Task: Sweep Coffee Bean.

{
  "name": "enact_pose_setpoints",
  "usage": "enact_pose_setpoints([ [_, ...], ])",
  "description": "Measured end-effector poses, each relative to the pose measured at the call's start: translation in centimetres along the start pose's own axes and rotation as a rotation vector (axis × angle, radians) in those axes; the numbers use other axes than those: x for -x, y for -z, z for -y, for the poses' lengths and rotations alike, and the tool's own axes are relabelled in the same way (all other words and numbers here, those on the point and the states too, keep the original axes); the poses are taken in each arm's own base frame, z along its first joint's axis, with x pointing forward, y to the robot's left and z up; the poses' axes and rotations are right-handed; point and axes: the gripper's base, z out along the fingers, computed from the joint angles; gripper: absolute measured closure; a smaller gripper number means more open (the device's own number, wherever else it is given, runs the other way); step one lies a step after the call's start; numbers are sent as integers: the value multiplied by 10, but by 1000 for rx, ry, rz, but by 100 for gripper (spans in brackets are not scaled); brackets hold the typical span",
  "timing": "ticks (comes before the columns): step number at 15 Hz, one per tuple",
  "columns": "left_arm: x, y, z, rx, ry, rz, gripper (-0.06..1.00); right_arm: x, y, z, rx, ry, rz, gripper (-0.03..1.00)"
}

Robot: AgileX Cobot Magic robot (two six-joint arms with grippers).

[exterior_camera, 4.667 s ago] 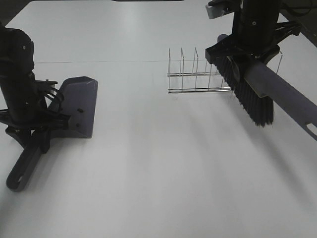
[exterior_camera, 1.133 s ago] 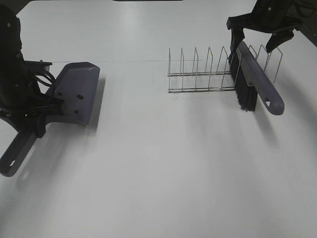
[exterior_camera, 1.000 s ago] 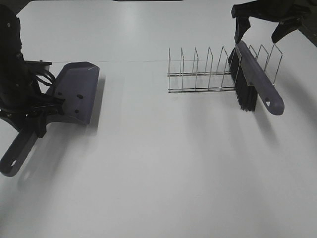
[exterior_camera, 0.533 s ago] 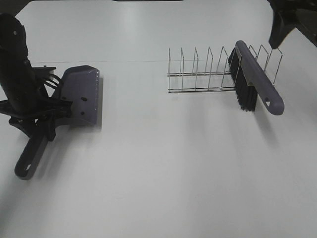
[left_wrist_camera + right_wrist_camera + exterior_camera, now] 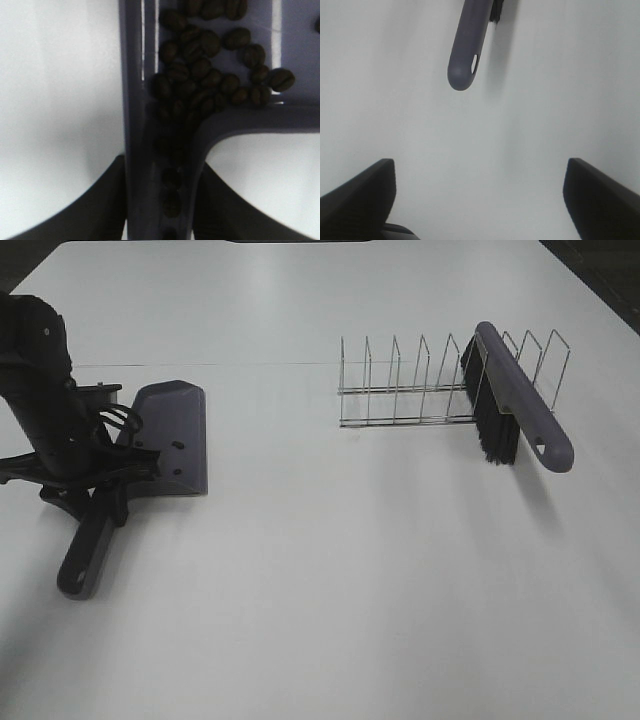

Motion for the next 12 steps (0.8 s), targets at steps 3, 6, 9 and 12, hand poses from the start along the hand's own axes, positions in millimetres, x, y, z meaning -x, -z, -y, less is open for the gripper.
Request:
enact_pose_setpoints([
  [3,-1,0,0,-5,-4,-11,32,-18,18,-2,6,-17,52,17],
  [6,-2,2,0,-5,-21,-20,17,-33,28,-3,10,-16,63,17],
  [9,-4,43,4,-20,-53,66,15,-61,30,-4,11,-15,62,17],
  [12,-17,108,5,-27,-85,209,16,-91,30,-4,-6,17,87,17],
])
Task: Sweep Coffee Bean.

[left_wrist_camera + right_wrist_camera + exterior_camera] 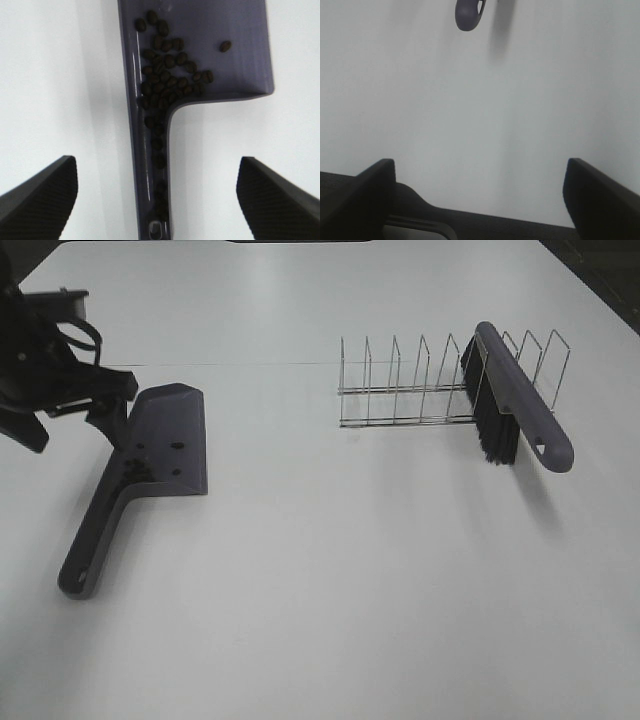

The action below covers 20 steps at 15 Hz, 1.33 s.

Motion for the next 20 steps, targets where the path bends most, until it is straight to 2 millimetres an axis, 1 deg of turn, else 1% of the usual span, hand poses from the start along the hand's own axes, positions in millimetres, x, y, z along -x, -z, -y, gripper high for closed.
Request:
enact_pose_setpoints([
  [2,-5,49,2,-6,-19,117,17,-22,-6,0,-8,18,23,17],
  [3,-7,61,2,-5,-24,148,17,-27,-7,0,-9,21,32,18],
  [4,-18,99,2,-5,-38,228,18,-48,-14,-1,-11,28,61,17],
  [6,-33,132,2,-7,-47,278,18,-63,-14,-1,-13,33,109,17],
  [7,-36,137,2,-8,-47,283,18,-66,-13,-1,-14,34,128,17],
  [8,-44,148,1,-12,-49,307,18,-71,-9,-2,-16,37,164,17],
  [9,-55,156,0,-15,-50,327,18,-76,-5,-2,-18,39,200,17],
  [11,-79,165,-3,-14,-54,344,18,-87,-4,-3,-17,40,193,17],
  [12,-91,167,-6,-11,-56,345,18,-90,-3,-3,-17,41,196,17],
  [13,-110,167,-9,-5,-58,341,18,-92,-2,-3,-17,42,203,17],
  [14,-123,170,-12,1,-59,353,18,-92,-2,-3,-16,41,201,17],
  [15,-135,170,-14,10,-61,359,18,-93,-3,-3,-16,41,198,17],
  [16,-142,171,-16,12,-61,365,18,-93,-3,-3,-16,41,197,17],
  [18,-169,171,-22,24,-66,386,18,-93,-3,-3,-16,41,194,17],
  [19,-188,170,-26,35,-72,405,18,-93,-3,-3,-16,41,194,17],
  [20,-200,167,-29,48,-77,411,18,-93,-3,-3,-16,41,194,17],
])
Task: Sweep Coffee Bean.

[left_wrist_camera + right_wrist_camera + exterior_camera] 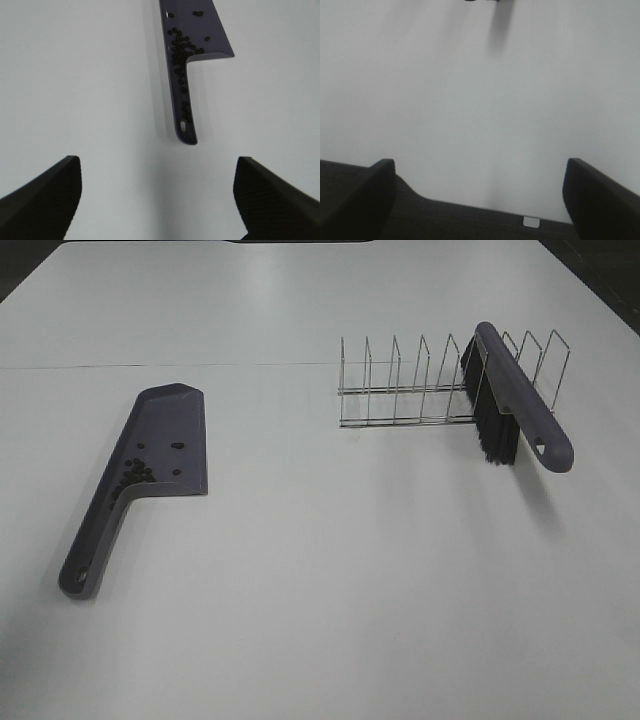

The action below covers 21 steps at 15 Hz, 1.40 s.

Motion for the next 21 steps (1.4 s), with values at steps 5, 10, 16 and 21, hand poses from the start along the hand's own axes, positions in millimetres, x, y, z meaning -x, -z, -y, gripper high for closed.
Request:
enact_pose_setpoints([
  [5,-52,0,-6,7,21,-4,18,0,0,0,0,0,-1,17],
  [10,-100,1,-10,3,37,27,18,0,0,0,0,0,-2,17],
  [16,-122,28,-13,-23,43,251,19,0,0,0,0,0,-2,18],
  [21,-150,51,-16,-49,49,479,19,-11,14,-1,-9,6,128,18],
])
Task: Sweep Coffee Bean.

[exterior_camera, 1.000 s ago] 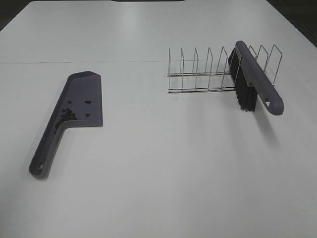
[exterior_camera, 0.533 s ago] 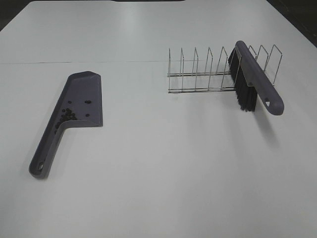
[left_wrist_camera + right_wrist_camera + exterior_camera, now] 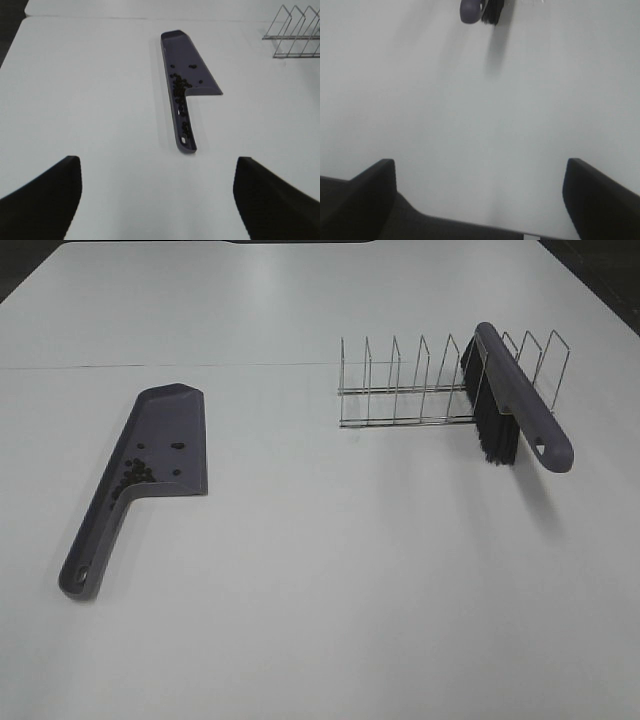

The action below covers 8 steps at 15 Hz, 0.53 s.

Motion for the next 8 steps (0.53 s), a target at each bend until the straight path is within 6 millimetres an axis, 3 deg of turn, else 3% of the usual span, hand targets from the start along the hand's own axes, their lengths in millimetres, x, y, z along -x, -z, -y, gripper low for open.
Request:
enact_pose_setpoints([
  [3,-1,2,0,-2,0,13,19,-10,14,-1,-8,5,121,18],
  [8,-1,2,-1,3,-2,17,19,-11,14,-2,-8,6,126,18],
])
